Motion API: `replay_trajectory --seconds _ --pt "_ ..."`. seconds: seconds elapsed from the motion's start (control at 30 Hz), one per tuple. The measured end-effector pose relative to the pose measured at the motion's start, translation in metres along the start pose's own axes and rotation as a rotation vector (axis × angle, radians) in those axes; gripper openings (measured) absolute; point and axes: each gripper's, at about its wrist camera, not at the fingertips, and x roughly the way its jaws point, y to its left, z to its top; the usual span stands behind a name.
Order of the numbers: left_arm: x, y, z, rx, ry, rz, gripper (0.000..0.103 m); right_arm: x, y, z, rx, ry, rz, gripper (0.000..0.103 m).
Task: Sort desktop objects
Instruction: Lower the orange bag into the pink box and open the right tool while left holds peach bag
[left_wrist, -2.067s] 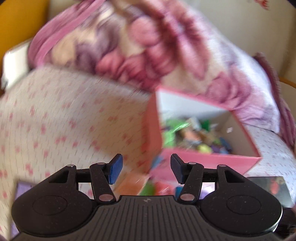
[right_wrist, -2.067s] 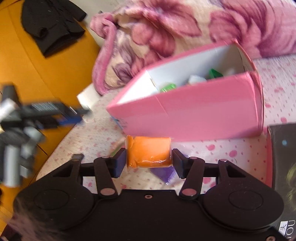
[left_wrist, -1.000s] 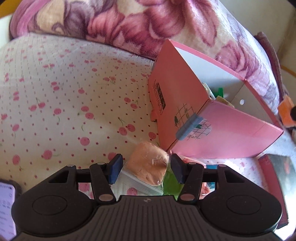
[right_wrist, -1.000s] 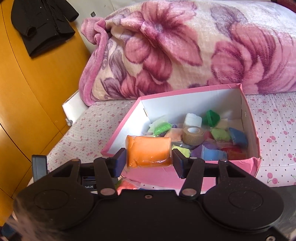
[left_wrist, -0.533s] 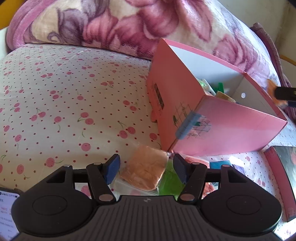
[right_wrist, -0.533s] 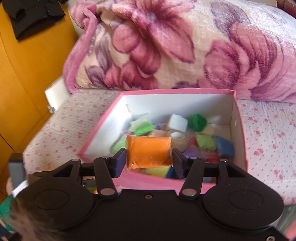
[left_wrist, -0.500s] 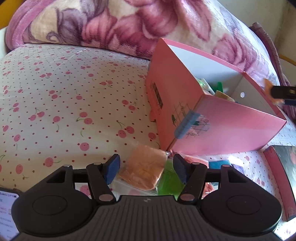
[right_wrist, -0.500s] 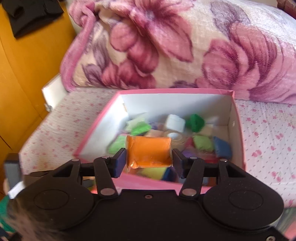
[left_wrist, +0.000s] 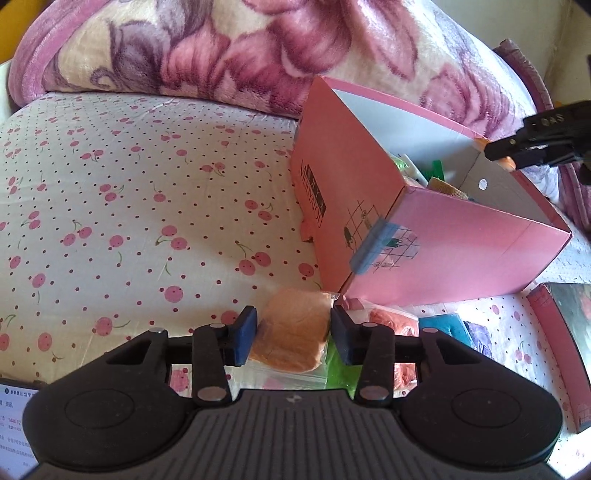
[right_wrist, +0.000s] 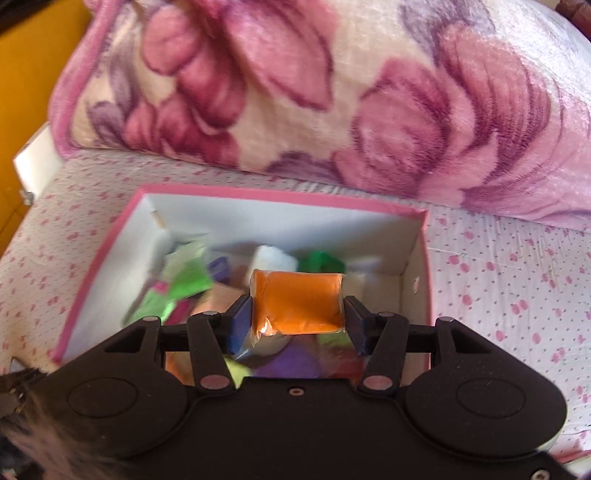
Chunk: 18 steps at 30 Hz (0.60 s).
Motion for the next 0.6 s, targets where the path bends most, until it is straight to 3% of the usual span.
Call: replay_trajectory --seconds 0.23,0.47,0.53,0.6 --pt "-0.001 0.006 0.002 -0.033 -0.001 -0.005 0.041 0.033 -0.004 0.009 -0.019 0.088 -0.077 0.054" --pt "0.0 0.007 0.002 -0.046 0.002 -0.022 0.041 0.05 -0.005 0.006 -0.028 0.12 -0.123 0.054" --pt "0.001 0.007 0.002 -0.046 0.008 -0.028 0.041 0.049 -0.002 0.007 -0.04 0.112 -0.143 0.059" --pt "0.004 0.005 0.002 -0.03 0.027 -0.013 0.049 0.046 0.002 0.007 -0.048 0.102 -0.149 0.07"
